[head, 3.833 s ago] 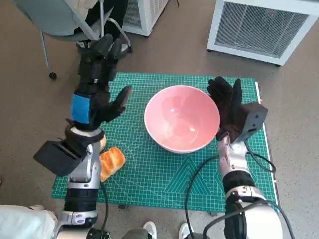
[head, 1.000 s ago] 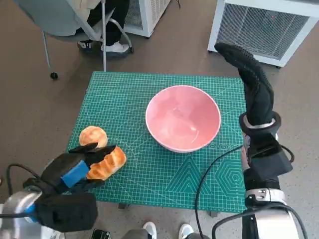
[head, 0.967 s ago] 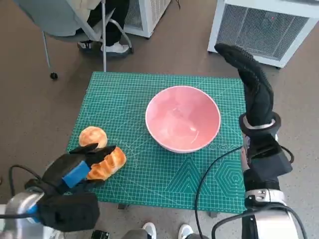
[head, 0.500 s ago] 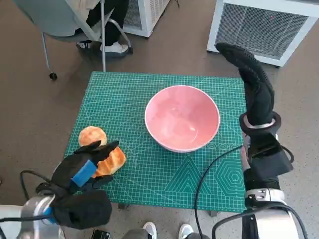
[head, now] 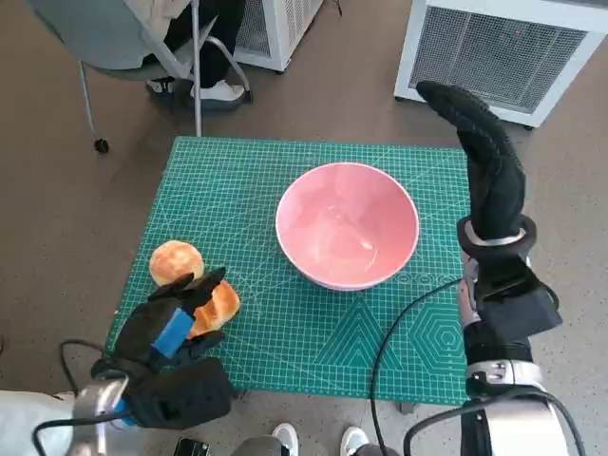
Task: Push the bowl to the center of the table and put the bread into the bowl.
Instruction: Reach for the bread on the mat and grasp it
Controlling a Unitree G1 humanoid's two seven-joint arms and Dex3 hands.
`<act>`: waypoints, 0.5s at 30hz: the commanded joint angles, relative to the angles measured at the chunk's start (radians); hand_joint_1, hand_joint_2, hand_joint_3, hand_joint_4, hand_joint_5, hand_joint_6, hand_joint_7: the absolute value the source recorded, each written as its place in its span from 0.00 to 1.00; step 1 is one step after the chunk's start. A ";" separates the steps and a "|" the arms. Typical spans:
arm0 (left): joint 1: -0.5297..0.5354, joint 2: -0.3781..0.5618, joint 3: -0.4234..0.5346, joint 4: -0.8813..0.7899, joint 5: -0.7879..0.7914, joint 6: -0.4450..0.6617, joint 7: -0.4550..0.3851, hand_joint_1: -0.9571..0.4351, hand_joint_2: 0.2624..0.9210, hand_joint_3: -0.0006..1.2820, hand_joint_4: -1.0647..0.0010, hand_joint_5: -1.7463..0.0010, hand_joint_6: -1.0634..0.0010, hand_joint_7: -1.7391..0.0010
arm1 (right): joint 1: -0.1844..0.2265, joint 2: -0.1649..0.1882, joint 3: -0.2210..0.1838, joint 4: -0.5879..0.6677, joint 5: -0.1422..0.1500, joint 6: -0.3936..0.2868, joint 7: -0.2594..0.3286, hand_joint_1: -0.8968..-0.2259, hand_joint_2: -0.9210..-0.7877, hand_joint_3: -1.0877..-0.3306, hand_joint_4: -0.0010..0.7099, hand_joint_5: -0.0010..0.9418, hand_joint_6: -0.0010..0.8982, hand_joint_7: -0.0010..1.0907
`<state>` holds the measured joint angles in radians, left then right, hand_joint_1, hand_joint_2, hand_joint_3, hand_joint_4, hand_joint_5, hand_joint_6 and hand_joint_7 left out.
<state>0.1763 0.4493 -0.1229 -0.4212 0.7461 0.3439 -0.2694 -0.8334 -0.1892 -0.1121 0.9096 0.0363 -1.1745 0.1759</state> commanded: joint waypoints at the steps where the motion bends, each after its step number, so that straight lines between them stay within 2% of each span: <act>1: 0.028 -0.028 -0.025 0.031 0.034 0.016 0.037 0.40 1.00 0.10 0.53 0.98 0.59 0.98 | 0.028 0.008 0.003 0.014 0.013 0.009 0.011 0.47 0.00 0.43 0.53 0.00 0.21 0.34; 15: 0.026 -0.033 -0.080 0.065 0.098 0.103 -0.022 0.50 0.99 0.01 0.28 0.94 0.50 0.97 | 0.029 0.019 0.007 0.010 0.032 0.014 0.023 0.47 0.00 0.43 0.53 0.00 0.21 0.34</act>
<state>0.1799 0.4218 -0.1861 -0.3941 0.8382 0.4169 -0.2580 -0.8282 -0.1789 -0.1101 0.9108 0.0608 -1.1723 0.1854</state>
